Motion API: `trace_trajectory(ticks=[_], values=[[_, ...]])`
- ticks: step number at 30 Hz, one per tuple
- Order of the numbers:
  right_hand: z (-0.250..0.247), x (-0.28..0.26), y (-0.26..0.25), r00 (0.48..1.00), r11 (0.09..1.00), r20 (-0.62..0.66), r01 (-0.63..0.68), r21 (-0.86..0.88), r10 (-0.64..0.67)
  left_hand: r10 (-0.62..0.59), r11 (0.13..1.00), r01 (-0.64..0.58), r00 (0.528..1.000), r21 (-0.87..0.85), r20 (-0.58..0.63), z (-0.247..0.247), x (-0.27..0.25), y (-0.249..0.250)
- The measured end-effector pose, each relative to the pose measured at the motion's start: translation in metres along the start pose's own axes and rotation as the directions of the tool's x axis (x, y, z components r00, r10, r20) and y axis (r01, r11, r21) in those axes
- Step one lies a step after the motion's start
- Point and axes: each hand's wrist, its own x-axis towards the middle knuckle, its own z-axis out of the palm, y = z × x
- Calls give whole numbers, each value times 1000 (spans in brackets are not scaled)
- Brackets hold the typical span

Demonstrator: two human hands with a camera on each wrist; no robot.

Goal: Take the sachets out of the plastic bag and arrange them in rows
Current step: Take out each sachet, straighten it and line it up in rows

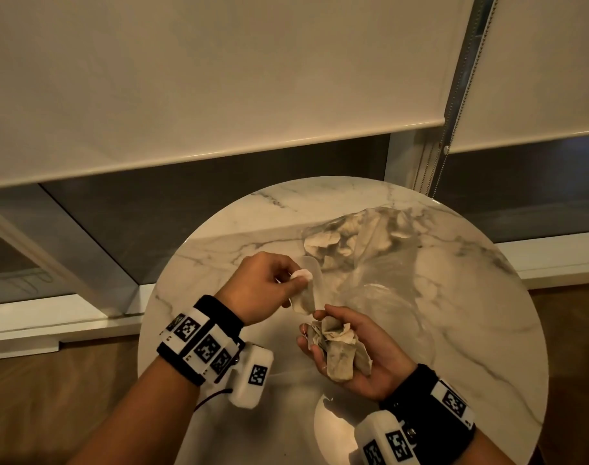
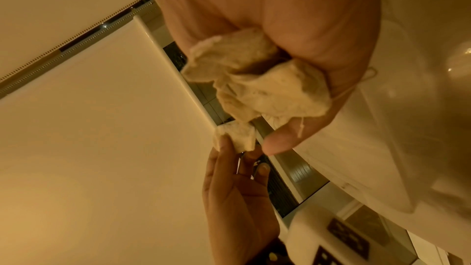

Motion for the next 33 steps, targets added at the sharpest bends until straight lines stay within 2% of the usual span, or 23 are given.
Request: trace_trajectory(ticks=[5, 8, 10, 14, 16, 23, 27, 33], values=[[-2, 0, -2, 1000, 1000, -2, 6, 1, -6, -24, 999, 23, 998, -24, -61, -21, -1, -16], [-1, 0, -4, 1000, 1000, -13, 13, 5, -13, -90, 987, 106, 988, 122, -125, -36, 7, -41], [2, -1, -4, 1000, 1000, -25, 12, -2, -12, -150, 946, 185, 978, 267, -146, -45, 12, -58], [2, -4, -4, 999, 1000, -33, 22, 11, -21, -260, 882, 279, 960, 380, -103, -43, 23, -82], [1, -4, -5, 999, 1000, -33, 19, 13, -19, -285, 860, 284, 957, 424, -63, -40, 27, -90], [0, -2, -5, 998, 1000, -60, 30, 2, -30, -327, 766, 292, 944, 572, -45, -35, 46, -99], [-2, -2, -6, 999, 1000, -47, 21, 5, -21, -298, 713, 299, 948, 634, -112, -34, 53, -99], [0, -1, -6, 999, 1000, -47, 20, -7, -21, -284, 683, 330, 942, 651, -179, -35, 60, -98]])
